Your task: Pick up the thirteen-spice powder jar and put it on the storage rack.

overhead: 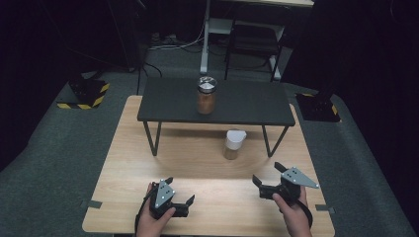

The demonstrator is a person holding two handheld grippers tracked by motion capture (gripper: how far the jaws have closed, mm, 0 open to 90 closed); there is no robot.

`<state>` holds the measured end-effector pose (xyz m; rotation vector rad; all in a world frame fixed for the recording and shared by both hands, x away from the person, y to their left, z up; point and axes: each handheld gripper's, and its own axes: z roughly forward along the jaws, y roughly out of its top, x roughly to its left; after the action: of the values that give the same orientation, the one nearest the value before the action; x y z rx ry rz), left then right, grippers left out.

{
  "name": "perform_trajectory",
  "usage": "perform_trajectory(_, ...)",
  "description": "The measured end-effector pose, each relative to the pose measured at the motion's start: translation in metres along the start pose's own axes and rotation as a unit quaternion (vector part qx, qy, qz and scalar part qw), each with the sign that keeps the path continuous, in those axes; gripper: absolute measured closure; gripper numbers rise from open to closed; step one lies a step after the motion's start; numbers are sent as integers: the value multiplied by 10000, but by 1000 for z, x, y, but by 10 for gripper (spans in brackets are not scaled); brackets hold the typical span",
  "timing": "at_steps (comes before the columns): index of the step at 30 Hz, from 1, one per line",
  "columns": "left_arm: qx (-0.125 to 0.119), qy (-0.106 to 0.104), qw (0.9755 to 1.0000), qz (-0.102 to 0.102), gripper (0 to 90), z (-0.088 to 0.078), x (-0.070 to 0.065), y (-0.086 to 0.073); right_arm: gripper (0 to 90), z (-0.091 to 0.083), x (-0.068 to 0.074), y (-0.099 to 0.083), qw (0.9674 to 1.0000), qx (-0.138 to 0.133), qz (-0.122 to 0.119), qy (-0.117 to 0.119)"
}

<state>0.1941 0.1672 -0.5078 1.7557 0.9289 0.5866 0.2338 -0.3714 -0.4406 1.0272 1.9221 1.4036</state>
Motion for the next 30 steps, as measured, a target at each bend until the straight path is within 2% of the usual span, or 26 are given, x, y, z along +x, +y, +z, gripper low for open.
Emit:
perform_trajectory(5,32,2,10000,-30,6,0,0,1,1,11,1,2,10000,-7,-32,3)
perform_trajectory(17,-58,-19,10000,-62,5,-1,1,-2,3,57,5,1,9999,137,34,-16)
perform_trajectory(30,-39,6,10000,-77,5,0,1,-1,5,97,3,-4,9997,228,32,-14)
